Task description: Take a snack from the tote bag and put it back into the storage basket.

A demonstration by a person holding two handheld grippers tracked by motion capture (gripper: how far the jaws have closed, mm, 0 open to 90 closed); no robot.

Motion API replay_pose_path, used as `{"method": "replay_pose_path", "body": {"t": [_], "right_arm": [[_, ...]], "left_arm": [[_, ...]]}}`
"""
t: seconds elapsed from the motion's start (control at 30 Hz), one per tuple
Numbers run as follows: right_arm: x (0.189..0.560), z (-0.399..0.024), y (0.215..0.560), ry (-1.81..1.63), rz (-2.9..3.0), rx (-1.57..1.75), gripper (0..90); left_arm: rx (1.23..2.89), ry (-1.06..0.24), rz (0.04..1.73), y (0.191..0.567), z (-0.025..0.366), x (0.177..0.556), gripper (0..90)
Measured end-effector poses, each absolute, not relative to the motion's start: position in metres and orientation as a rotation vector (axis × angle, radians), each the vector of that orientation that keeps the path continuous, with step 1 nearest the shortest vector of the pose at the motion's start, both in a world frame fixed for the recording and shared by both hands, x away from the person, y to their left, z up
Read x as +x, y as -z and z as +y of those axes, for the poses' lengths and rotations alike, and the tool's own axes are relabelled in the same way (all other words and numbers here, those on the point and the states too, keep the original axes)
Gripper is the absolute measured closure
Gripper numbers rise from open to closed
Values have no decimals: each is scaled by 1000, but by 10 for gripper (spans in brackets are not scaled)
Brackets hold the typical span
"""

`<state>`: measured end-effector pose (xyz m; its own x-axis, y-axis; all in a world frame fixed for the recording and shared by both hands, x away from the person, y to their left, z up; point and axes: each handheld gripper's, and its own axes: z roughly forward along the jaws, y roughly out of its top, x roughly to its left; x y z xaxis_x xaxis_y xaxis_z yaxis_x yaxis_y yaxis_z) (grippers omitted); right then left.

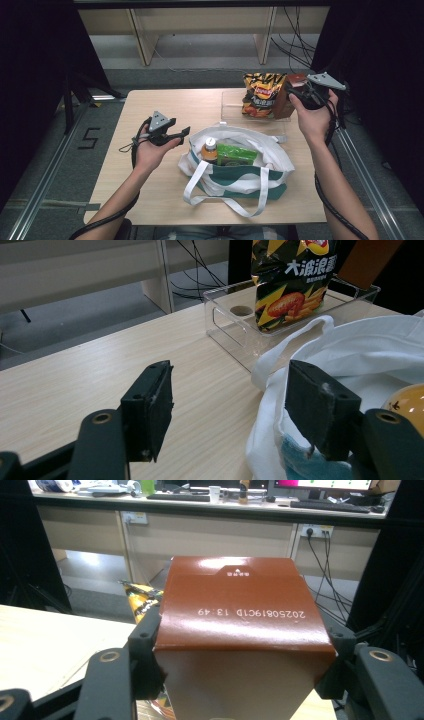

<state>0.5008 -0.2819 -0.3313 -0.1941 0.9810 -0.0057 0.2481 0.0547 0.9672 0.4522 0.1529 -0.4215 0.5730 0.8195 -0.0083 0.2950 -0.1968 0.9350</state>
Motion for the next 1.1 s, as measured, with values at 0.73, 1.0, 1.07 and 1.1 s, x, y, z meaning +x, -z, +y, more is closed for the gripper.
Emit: {"method": "replay_pose_path", "body": {"t": [0.73, 1.0, 1.07, 1.1], "right_arm": [[511, -281, 340, -1178, 1558, 1319, 390], [515, -281, 343, -1160, 1572, 1340, 389], [517, -281, 344, -1159, 1576, 1334, 389], [517, -282, 344, -1154, 1578, 1337, 389]], "left_arm": [[1764, -622, 925, 423, 153, 452, 352], [1764, -619, 923, 423, 152, 453, 352], [1767, -619, 921, 424, 153, 453, 352], [1768, -622, 922, 424, 153, 453, 353]]}}
